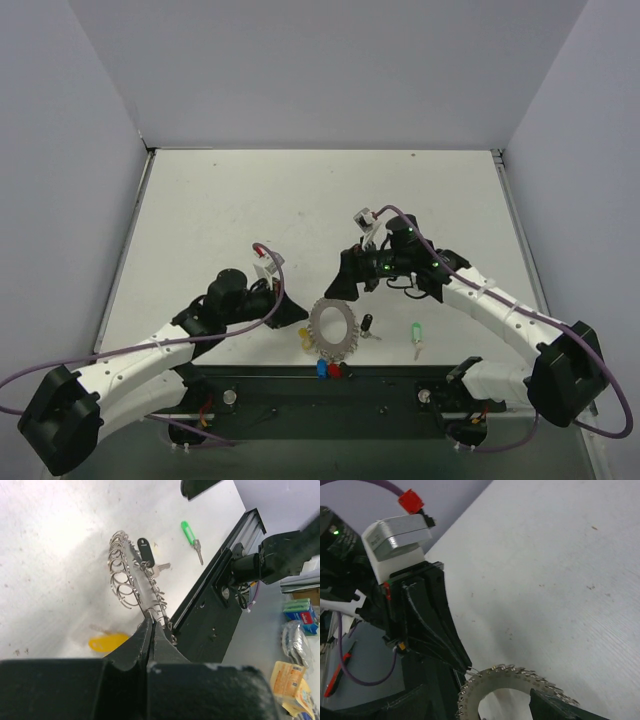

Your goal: Put the keys on the keyring

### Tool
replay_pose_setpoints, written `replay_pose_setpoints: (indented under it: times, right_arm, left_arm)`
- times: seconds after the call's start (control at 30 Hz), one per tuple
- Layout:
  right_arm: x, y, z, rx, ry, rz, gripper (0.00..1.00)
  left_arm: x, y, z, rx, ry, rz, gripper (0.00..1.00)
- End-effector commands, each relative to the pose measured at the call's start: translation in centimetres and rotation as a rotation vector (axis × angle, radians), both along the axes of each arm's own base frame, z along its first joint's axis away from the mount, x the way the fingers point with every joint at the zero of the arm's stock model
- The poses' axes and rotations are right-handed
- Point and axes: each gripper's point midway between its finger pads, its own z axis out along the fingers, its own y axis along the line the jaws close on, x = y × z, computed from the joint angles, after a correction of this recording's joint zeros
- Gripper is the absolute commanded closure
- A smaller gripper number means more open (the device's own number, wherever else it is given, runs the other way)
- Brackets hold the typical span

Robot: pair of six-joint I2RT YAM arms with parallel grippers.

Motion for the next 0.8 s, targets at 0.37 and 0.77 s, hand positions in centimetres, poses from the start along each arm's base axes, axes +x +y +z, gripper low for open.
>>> replay_pose_setpoints:
  times: [0.37,0.77]
  right_arm:
    - [-2.8,4.8,6.7,0.240,-0.228,0.315,0.20]
    - [-2.5,4.7,7.0,0.237,-0.248,0.315,0.20]
  left_arm:
    - [0.6,-0.4,6.9,-0.045,-0.223,-0.074,1.00]
    - [0.4,0.0,9.9,-0.033,-0.290,-0.091,1.00]
